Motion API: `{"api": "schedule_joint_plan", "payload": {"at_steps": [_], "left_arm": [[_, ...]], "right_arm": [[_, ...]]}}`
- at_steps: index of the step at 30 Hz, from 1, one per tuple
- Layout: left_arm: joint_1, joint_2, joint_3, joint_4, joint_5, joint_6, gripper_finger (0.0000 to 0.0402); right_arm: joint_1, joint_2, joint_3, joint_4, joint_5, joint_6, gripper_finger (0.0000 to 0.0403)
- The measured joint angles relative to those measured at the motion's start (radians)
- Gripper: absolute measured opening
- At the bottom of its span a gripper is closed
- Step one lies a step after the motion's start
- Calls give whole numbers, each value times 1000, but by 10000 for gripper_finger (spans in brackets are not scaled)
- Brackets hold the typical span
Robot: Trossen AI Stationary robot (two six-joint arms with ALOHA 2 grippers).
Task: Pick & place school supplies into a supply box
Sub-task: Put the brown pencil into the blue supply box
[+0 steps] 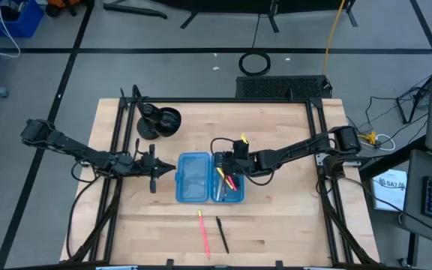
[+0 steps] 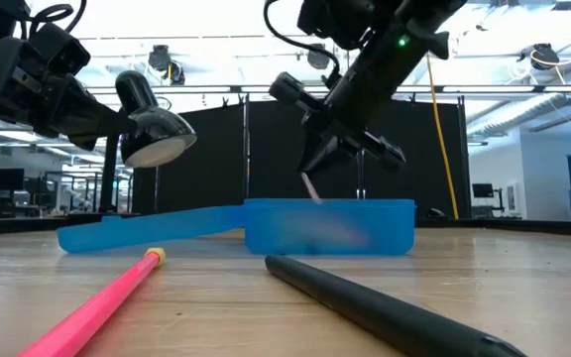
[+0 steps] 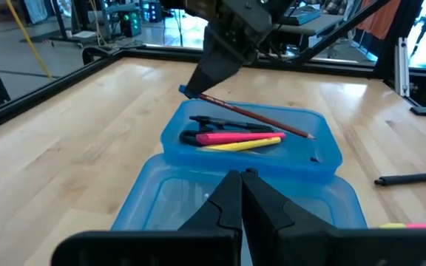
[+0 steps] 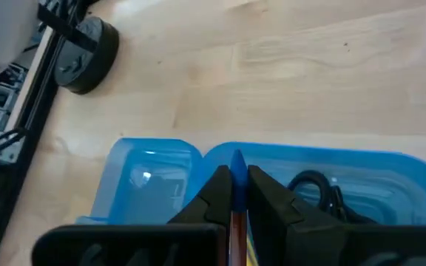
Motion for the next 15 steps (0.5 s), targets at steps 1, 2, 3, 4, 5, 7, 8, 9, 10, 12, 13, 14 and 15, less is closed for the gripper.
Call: {"api": "schedule_joint_plan", "payload": {"at_steps": [1,2,3,4,5,7,8,9,10,12,13,14,15], "left_arm": [[0,0,0,0,0,3,8],[0,0,0,0,0,7,8],[0,0,0,0,0,11,8],[0,0,0,-1,0,18,8],[0,0,0,0,0,19,8],[0,0,0,-1,0,21,8],[0,0,0,-1,-1,22,8],[0,0,0,-1,0,22,8],[0,0,0,-1,-1,22,8],[0,0,0,-1,-1,22,8],[0,0,0,-1,-1,22,8],[0,0,0,-1,-1,23,8],[0,0,0,-2,-1,23,8]], "right_arm": [[-2,0,0,1,-8,0,18],[-7,0,0,3,-15,0,18],[-11,-1,0,4,-18,0,18],[-13,-1,0,-1,-19,-4,18],[-18,-1,0,-14,-19,-8,18],[-26,-1,0,-45,-25,-9,18],[-32,-1,0,-54,-36,-8,18],[-36,-1,0,-64,-43,-8,18],[-38,-1,0,-74,-43,-8,18],[-42,4,0,-80,-42,-8,18],[-43,11,1,-72,-42,-8,18],[-44,15,2,-75,-44,-8,18],[-44,16,1,-88,-47,-8,18]]}}
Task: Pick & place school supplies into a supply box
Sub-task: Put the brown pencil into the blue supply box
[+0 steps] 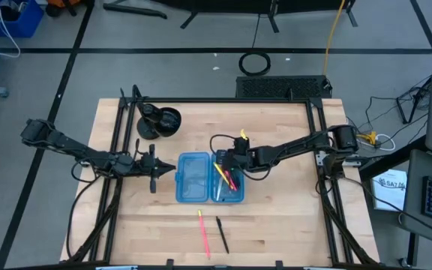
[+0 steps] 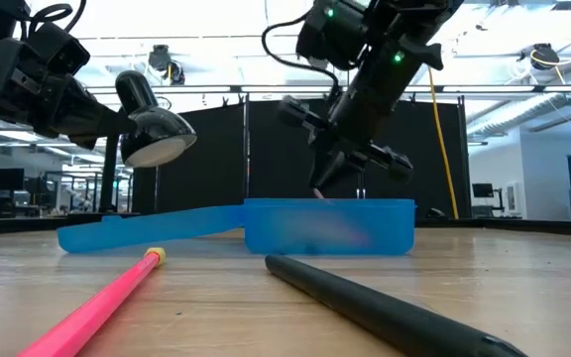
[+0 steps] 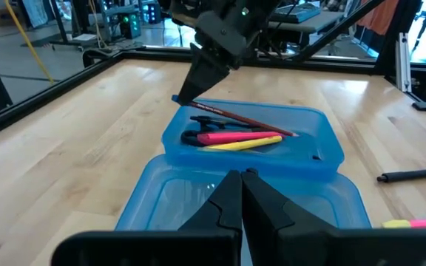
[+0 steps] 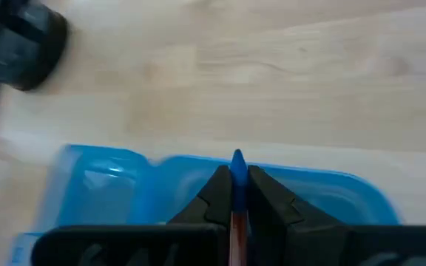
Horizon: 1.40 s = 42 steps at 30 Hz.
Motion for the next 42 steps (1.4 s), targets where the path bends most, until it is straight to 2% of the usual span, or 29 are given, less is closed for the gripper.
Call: {"api": "schedule_joint_plan", "payload": {"at_steps": [18,22,25,30,42], "left_arm": [[0,0,0,50,-27,24,8],[0,0,0,49,-27,37,8],[0,0,0,49,-27,38,8],[0,0,0,49,-27,37,8],[0,0,0,47,-26,22,8]], "right_arm": [[15,77,1,-40,-60,32,17],[15,77,1,-33,-62,-9,18],[18,63,0,-12,-47,-81,34],[18,60,0,26,-45,-109,67],[23,60,0,45,-50,-157,76]]}}
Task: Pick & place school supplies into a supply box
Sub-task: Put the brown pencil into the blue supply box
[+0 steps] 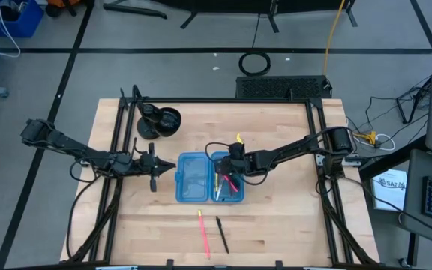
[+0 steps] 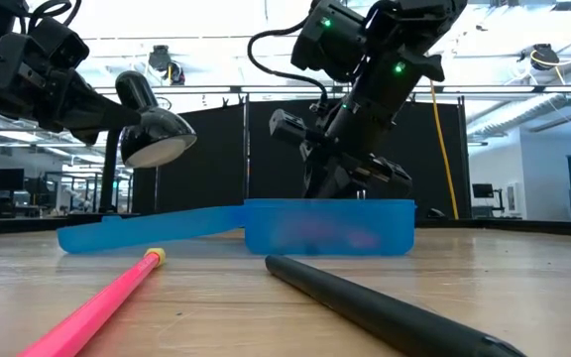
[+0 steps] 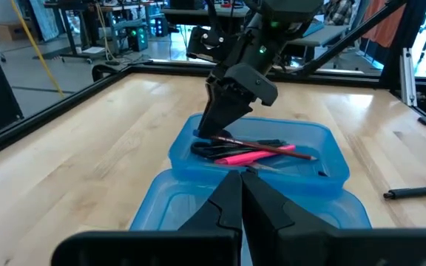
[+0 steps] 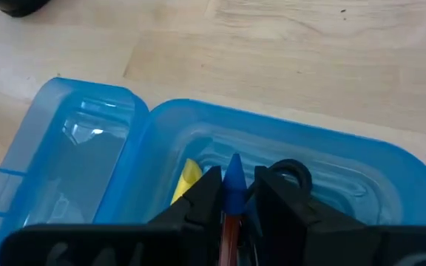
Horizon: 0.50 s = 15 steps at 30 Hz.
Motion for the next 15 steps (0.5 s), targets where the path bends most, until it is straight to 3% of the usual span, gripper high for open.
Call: {"api": "schedule_joint_plan", "payload": {"at_steps": [10,15], "left_arm": [[0,0,0,-1,4,0,8],[0,0,0,-1,4,-10,8]], "right_arm": [[-1,0,0,-3,-51,-54,78],[-2,0,0,-22,-51,-56,100]]}}
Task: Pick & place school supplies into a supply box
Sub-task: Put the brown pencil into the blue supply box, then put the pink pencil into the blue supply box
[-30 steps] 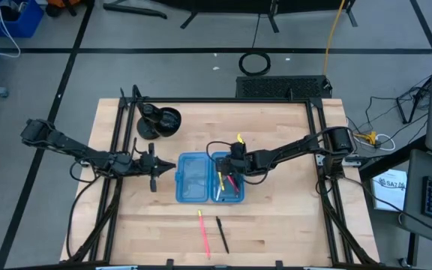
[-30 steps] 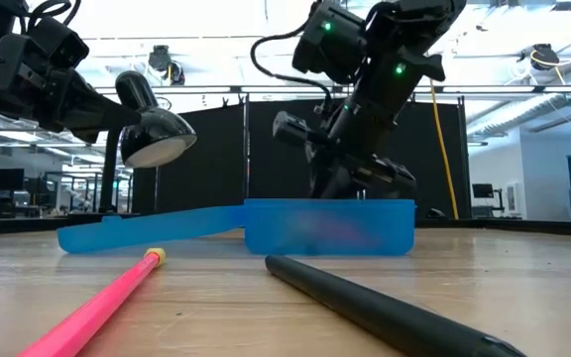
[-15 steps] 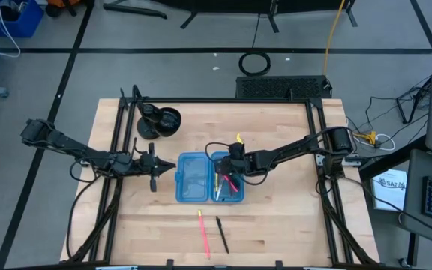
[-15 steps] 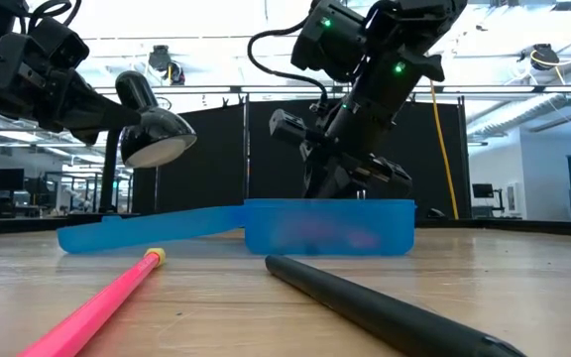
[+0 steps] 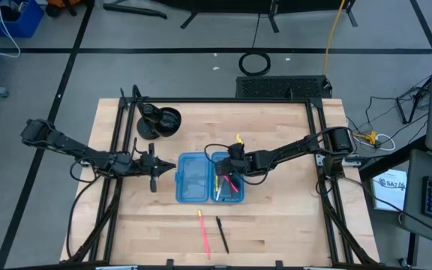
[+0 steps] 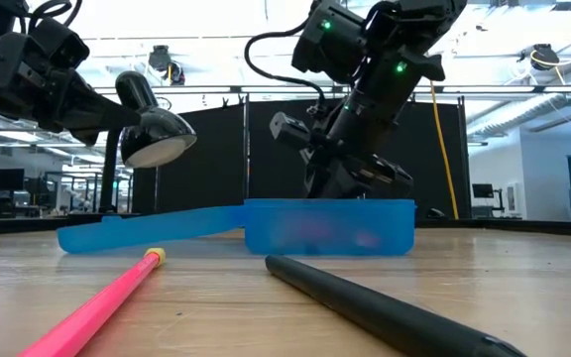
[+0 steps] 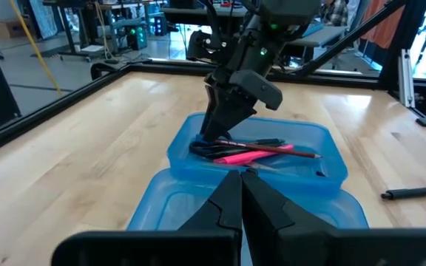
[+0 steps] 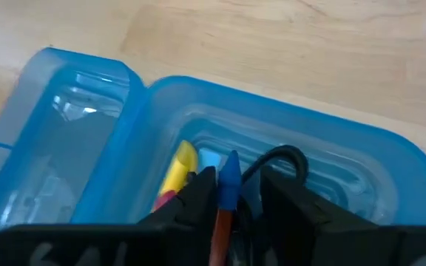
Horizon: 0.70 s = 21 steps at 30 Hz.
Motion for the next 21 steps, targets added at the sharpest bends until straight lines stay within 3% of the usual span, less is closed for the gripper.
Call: {"api": "schedule_joint_plan", "payload": {"at_steps": [11,15,21], "left_arm": [[0,0,0,-15,0,-11,8],[0,0,0,-15,0,-12,8],[0,0,0,-31,0,-10,8]], "right_arm": [[-2,-54,0,-16,37,-19,180],[-2,-113,0,-12,81,-69,184],[5,-315,0,-106,110,-310,168]]}}
